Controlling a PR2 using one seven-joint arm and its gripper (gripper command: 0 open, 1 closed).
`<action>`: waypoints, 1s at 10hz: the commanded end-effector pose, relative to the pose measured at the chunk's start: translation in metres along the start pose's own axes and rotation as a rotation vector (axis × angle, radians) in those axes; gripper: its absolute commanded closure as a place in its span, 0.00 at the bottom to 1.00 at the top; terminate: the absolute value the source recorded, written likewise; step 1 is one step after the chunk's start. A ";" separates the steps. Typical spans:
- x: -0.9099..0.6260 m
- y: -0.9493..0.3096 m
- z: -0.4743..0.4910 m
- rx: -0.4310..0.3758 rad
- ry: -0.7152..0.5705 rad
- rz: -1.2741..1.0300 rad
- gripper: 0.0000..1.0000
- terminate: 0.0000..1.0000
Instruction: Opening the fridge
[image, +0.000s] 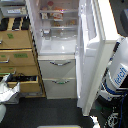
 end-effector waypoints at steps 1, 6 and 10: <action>0.283 -0.099 -0.160 -0.016 0.149 -0.082 0.00 0.00; 0.525 -0.536 -0.008 -0.037 0.130 -0.378 0.00 0.00; 0.557 -0.887 0.037 -0.143 0.051 -0.745 0.00 0.00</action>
